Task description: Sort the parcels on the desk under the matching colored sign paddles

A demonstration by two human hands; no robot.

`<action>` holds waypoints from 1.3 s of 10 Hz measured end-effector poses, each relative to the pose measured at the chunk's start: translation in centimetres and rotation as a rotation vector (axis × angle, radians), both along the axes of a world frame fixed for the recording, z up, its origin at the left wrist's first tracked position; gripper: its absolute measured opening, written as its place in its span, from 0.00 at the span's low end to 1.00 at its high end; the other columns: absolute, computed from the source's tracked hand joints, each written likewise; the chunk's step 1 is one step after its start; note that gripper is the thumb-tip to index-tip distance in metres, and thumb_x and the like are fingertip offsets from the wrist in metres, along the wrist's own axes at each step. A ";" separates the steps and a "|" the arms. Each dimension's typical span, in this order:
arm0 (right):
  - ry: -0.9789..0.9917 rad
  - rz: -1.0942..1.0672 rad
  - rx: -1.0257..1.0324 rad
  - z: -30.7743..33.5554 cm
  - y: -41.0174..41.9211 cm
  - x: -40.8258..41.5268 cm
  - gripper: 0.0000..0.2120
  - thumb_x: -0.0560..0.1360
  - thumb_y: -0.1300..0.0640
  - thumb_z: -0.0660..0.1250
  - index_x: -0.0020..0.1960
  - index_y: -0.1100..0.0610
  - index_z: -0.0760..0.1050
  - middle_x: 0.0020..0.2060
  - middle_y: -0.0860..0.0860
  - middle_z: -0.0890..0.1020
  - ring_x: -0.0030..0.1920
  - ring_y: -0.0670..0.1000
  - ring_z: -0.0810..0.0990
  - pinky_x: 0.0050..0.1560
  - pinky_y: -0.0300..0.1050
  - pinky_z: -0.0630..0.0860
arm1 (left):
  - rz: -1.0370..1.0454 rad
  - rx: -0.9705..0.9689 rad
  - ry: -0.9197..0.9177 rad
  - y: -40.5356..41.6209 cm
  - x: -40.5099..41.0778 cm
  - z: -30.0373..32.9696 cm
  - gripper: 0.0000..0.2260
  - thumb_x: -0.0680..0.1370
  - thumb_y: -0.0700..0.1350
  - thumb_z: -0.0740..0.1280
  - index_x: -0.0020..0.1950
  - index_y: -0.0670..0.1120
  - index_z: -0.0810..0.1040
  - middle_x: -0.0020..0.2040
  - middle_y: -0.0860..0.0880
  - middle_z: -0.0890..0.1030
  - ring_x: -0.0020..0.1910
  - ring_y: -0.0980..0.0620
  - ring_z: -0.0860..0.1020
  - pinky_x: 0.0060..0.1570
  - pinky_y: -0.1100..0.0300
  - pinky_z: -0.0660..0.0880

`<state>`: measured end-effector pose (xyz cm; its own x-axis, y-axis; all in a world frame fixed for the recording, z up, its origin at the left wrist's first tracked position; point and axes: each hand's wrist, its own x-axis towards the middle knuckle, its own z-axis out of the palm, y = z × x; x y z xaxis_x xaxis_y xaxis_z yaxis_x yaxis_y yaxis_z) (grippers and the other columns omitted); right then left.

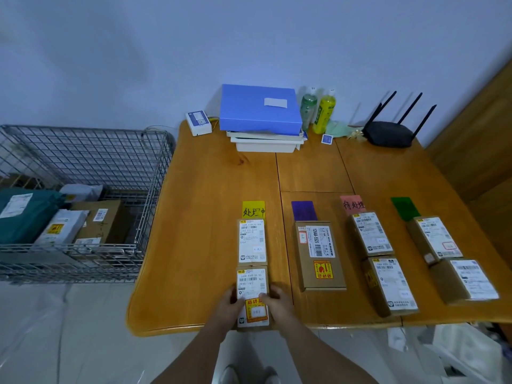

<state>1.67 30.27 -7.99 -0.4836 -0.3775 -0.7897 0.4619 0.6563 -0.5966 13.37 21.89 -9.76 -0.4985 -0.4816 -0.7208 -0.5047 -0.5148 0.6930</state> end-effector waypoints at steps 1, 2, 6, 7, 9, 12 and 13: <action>-0.001 -0.021 -0.010 -0.2 -0.2 -0.5 0.21 0.76 0.61 0.66 0.68 0.58 0.68 0.59 0.57 0.80 0.35 0.44 0.78 0.31 0.36 0.72 | 0.002 -0.023 0.007 -0.4 -0.5 -0.3 0.20 0.81 0.41 0.60 0.73 0.47 0.64 0.59 0.46 0.78 0.50 0.49 0.80 0.45 0.58 0.79; -0.009 -0.038 -0.021 -0.2 -0.5 -0.9 0.21 0.76 0.63 0.65 0.69 0.59 0.68 0.58 0.58 0.79 0.37 0.45 0.78 0.33 0.37 0.72 | -0.008 -0.041 0.028 -0.7 -1.0 0.0 0.20 0.81 0.40 0.60 0.73 0.47 0.65 0.57 0.48 0.77 0.50 0.50 0.80 0.46 0.59 0.79; -0.048 -0.041 0.003 -0.2 -1.4 -1.9 0.19 0.77 0.67 0.62 0.67 0.61 0.69 0.61 0.61 0.78 0.38 0.48 0.77 0.34 0.38 0.72 | 0.030 -0.045 0.050 -1.5 -1.6 -0.7 0.23 0.80 0.39 0.61 0.75 0.48 0.61 0.66 0.44 0.75 0.59 0.44 0.78 0.52 0.53 0.79; -0.031 -0.008 0.005 0.0 -1.2 -1.8 0.16 0.77 0.66 0.61 0.65 0.62 0.71 0.59 0.61 0.78 0.36 0.45 0.76 0.34 0.37 0.72 | 0.020 -0.040 0.046 -1.5 -1.6 -0.4 0.23 0.80 0.39 0.61 0.75 0.48 0.62 0.66 0.44 0.75 0.59 0.44 0.78 0.51 0.54 0.79; -0.001 0.027 -0.002 0.1 -0.9 -1.6 0.15 0.78 0.64 0.62 0.64 0.61 0.72 0.55 0.58 0.80 0.36 0.43 0.77 0.33 0.35 0.71 | -0.022 -0.045 0.044 -1.7 -1.8 0.0 0.24 0.80 0.37 0.61 0.75 0.47 0.61 0.67 0.43 0.74 0.60 0.44 0.78 0.58 0.48 0.77; 0.108 0.150 0.037 1.7 -0.6 -1.7 0.18 0.78 0.61 0.62 0.68 0.58 0.69 0.57 0.54 0.78 0.48 0.48 0.78 0.37 0.35 0.71 | -0.016 -0.035 -0.025 -2.8 -2.3 1.7 0.26 0.79 0.37 0.64 0.76 0.44 0.60 0.66 0.41 0.74 0.60 0.42 0.77 0.58 0.47 0.76; 0.268 0.159 0.060 2.9 -0.9 -3.8 0.19 0.78 0.60 0.62 0.68 0.56 0.69 0.64 0.54 0.75 0.57 0.51 0.75 0.56 0.43 0.73 | 0.014 -0.162 -0.105 -4.1 -3.0 4.9 0.20 0.79 0.37 0.62 0.71 0.40 0.67 0.62 0.40 0.76 0.57 0.44 0.76 0.52 0.54 0.74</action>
